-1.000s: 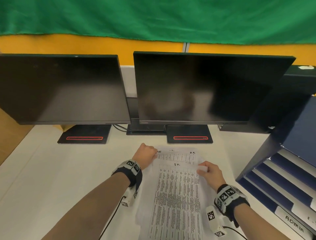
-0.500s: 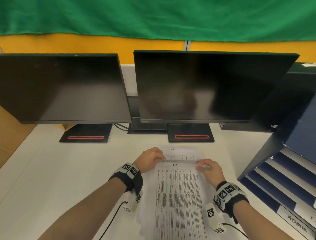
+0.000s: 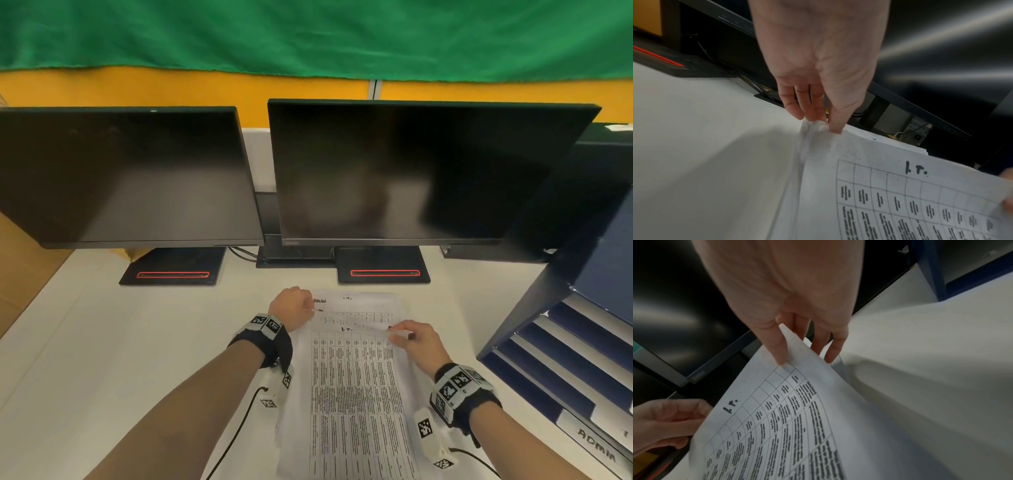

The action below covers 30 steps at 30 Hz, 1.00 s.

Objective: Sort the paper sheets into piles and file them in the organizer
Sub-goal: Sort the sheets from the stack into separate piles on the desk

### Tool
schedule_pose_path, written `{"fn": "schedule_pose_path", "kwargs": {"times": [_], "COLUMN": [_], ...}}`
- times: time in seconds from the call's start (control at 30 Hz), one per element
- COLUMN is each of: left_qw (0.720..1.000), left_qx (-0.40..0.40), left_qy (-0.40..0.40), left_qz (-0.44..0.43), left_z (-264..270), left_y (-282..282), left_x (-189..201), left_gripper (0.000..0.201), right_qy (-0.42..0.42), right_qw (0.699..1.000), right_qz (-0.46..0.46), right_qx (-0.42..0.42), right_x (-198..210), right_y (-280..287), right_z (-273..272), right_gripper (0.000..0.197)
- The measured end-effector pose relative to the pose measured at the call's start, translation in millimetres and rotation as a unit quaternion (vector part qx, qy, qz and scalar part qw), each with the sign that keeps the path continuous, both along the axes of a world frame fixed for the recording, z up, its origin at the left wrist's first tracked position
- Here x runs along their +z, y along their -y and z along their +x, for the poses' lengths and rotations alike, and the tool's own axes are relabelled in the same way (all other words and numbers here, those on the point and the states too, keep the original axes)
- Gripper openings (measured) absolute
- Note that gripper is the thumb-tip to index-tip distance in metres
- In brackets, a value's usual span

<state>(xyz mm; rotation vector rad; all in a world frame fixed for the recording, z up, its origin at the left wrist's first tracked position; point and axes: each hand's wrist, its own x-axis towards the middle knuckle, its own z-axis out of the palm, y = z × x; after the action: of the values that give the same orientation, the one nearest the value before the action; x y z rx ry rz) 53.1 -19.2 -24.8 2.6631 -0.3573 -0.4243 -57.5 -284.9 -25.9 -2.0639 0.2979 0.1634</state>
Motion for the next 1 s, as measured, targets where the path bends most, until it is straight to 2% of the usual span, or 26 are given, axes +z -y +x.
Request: {"fn": "schedule_pose_path", "kwargs": {"times": [0.1, 0.2, 0.3, 0.43, 0.5, 0.57, 0.67, 0.8, 0.87, 0.93, 1.0], "left_qw": [1.0, 0.997, 0.991, 0.986, 0.986, 0.989, 0.996, 0.999, 0.999, 0.999, 0.999], "left_qx": [-0.028, -0.057, -0.084, -0.103, -0.085, -0.02, 0.054, 0.014, 0.002, -0.007, -0.018], "left_qy": [-0.006, 0.009, 0.033, 0.04, 0.029, 0.001, -0.031, -0.038, -0.034, -0.034, -0.023], "left_qz": [0.008, -0.048, -0.103, -0.127, -0.138, -0.144, -0.069, 0.001, 0.012, 0.019, 0.033], "left_z": [0, -5, -15, -25, -27, -22, -10, -5, -4, -4, -3], "left_y": [-3, -6, -8, -10, -8, -5, -1, 1, 1, 1, -1], "left_x": [1, 3, 8, 11, 11, 11, 8, 5, 2, 1, -1], "left_gripper": [0.021, 0.015, 0.011, 0.01, 0.015, 0.026, 0.033, 0.03, 0.028, 0.035, 0.034], "right_qy": [0.009, 0.019, 0.015, 0.014, 0.011, 0.009, 0.018, 0.026, 0.024, 0.023, 0.026], "right_qw": [1.0, 0.999, 0.998, 0.999, 0.999, 0.999, 0.999, 0.999, 0.999, 0.999, 0.999], "right_qz": [-0.014, -0.044, -0.032, -0.008, -0.008, -0.019, -0.027, -0.025, -0.029, -0.022, -0.004], "right_qx": [0.004, -0.027, -0.049, -0.05, -0.04, -0.034, -0.027, -0.02, -0.018, -0.024, -0.034], "right_x": [1, -1, -6, -6, -4, -4, -3, 1, 0, -1, 0], "right_y": [1, 1, 3, 3, 2, 3, 4, 2, 2, 1, 1], "right_z": [1, 1, -1, -3, -4, -4, -5, -7, -7, -8, -8], "right_gripper": [0.009, 0.012, 0.01, 0.009, 0.012, 0.008, 0.009, 0.022, 0.019, 0.013, 0.016]}}
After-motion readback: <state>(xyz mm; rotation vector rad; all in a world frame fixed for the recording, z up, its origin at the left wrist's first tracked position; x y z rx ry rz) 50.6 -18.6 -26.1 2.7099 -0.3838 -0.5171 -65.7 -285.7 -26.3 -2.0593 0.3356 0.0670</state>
